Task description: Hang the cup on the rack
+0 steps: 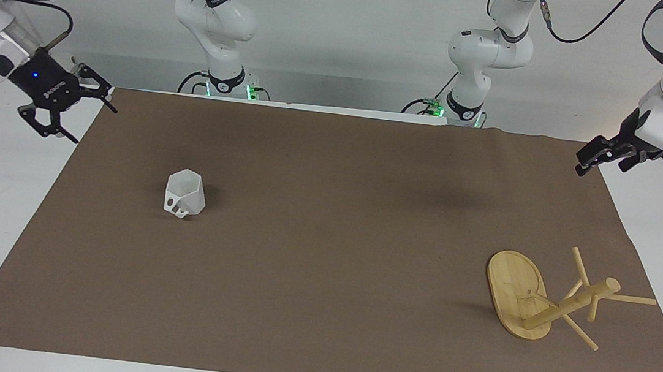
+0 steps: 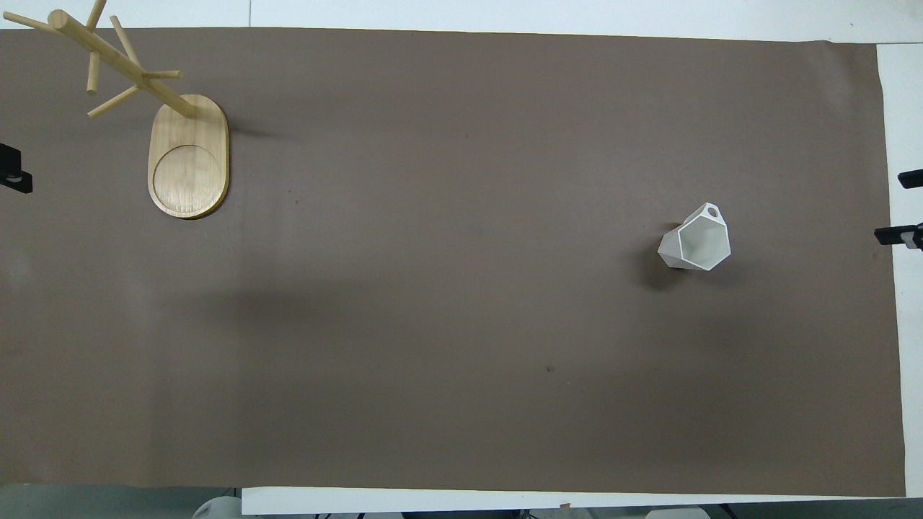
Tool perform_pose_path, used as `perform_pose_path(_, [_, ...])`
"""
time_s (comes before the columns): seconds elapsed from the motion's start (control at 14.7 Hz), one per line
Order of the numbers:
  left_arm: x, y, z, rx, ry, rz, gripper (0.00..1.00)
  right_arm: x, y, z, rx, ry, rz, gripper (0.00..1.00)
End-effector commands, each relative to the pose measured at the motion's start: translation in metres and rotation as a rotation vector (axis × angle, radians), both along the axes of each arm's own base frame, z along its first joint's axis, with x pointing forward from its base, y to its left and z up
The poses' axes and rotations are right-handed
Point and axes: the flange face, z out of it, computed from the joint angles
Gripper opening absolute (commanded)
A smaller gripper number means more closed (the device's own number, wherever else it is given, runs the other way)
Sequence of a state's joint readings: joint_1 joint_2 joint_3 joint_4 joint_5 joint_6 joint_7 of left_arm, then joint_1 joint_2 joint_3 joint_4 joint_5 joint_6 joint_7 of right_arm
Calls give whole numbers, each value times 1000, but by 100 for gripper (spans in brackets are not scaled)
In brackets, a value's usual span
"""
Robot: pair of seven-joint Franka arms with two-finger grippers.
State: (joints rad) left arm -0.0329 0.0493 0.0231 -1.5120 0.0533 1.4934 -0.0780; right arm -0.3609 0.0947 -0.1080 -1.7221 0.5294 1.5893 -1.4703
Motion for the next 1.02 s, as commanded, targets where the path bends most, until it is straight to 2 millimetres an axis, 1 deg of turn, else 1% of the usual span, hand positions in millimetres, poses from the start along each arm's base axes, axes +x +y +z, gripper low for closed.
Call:
perform_pose_path(0.0, [-6,4,0,16,-9,-5,100,-7,-36,-73,195,-150,137,100])
perform_pose_path(0.07, [-6,4,0,16,-11,-5,100,-9,-37,-98,264,-199,175,100])
perform_pose_path(0.14, [-6,4,0,16,-11,-5,100,-14,-39,-133,355,-231,184,100])
perform_pose_path(0.2, [-6,4,0,16,-11,-5,100,-18,-32,-167,443,-278,200,100])
perform_pose_path(0.27, [-6,4,0,16,-9,-5,100,-23,-21,-188,491,-349,231,100])
perform_pose_path(0.41, [-6,4,0,16,-11,-5,100,-31,12,-219,550,-446,284,100])
perform_pose_path(0.48, [-6,4,0,16,-11,-5,100,-37,18,-232,537,-476,281,100])
perform_pose_path(0.55, [-6,4,0,16,-9,-5,100,-40,20,-240,536,-491,275,100])
perform_pose_path(0.61, [-6,4,0,16,-11,-5,100,-45,26,-249,544,-498,267,100])
perform_pose_path(0.68, [-6,4,0,16,-11,-5,100,-45,36,-254,544,-509,273,100])
perform_pose_path(0.82, [-6,4,0,16,-9,-5,100,-49,38,-261,531,-511,271,100])
perform_pose_path(0.95, [-6,4,0,16,-11,-5,100,-61,45,-270,550,-490,251,100])
